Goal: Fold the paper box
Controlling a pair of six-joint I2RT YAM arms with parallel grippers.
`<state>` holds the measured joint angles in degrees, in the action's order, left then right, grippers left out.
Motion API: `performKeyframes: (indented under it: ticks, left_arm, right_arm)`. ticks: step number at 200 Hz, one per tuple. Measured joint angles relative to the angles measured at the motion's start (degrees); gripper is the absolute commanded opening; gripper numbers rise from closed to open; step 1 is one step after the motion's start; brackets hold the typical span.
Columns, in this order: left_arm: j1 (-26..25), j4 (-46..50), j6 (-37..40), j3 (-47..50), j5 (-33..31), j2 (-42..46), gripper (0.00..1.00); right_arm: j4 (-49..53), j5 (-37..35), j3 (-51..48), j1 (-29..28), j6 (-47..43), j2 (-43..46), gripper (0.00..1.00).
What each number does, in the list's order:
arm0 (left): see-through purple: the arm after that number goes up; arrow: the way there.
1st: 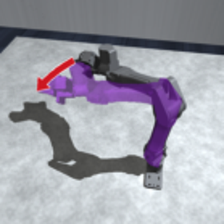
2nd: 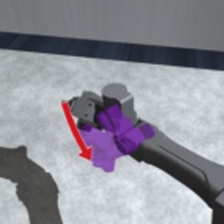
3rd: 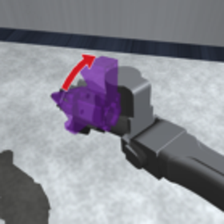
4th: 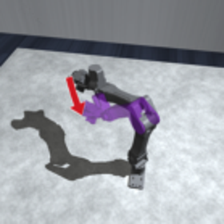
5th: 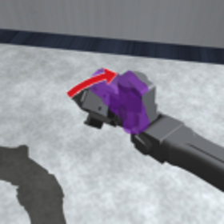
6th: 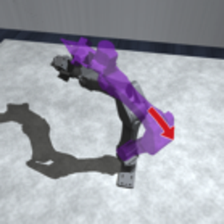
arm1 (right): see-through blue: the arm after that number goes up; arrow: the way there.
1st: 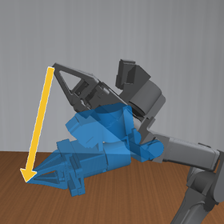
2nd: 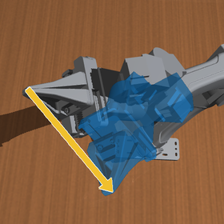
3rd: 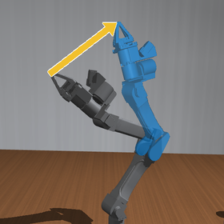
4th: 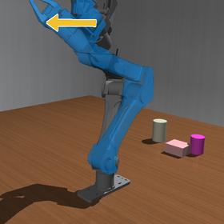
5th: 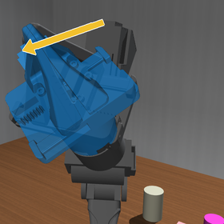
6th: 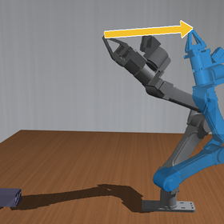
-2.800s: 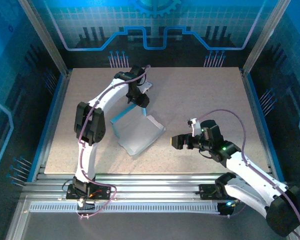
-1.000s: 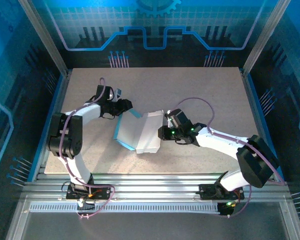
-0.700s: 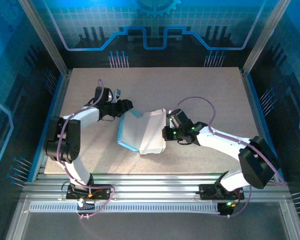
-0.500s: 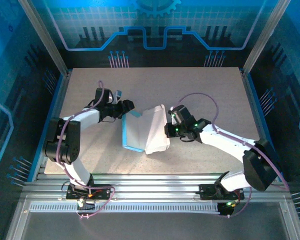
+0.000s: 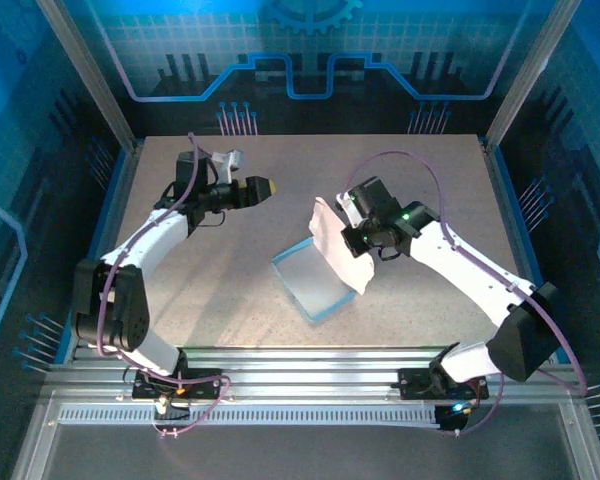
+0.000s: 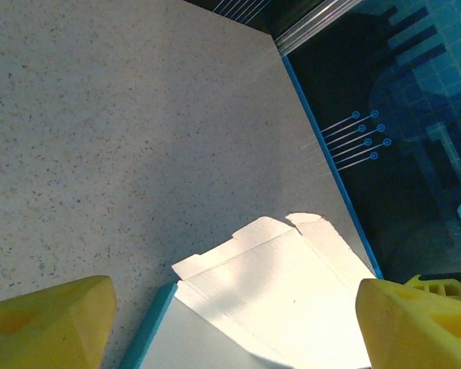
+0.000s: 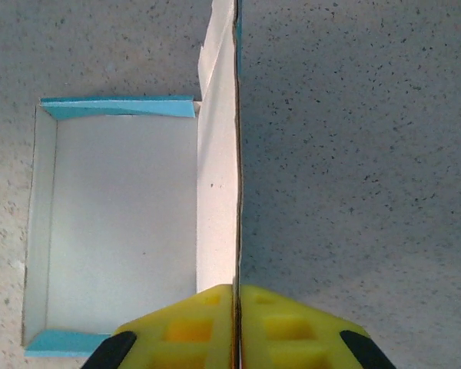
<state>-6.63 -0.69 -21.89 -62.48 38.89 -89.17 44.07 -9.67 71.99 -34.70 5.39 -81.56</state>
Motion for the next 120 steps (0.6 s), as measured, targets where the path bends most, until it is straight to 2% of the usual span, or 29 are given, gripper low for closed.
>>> performKeyframes:
  ticks: [33,71,92,120]
  left_arm:
    - [-1.16,1.11,1.49,0.07,-0.15,0.68,0.84]
    - [-3.26,3.48,2.84,1.16,-1.42,2.54,0.84]
    - [-4.98,4.37,3.78,1.88,-2.71,3.10,0.85]
    - [-7.67,5.88,5.44,3.10,-4.90,2.95,0.84]
  right_arm:
    - [1.49,-1.75,2.03,0.02,-4.83,-2.43,0.14]
    - [1.33,-1.60,1.92,0.28,-6.91,-2.47,0.23]
    - [0.22,-0.59,0.92,0.42,-6.80,-2.08,0.36]
    - [-0.92,1.05,-1.20,0.96,-6.05,0.52,0.46]
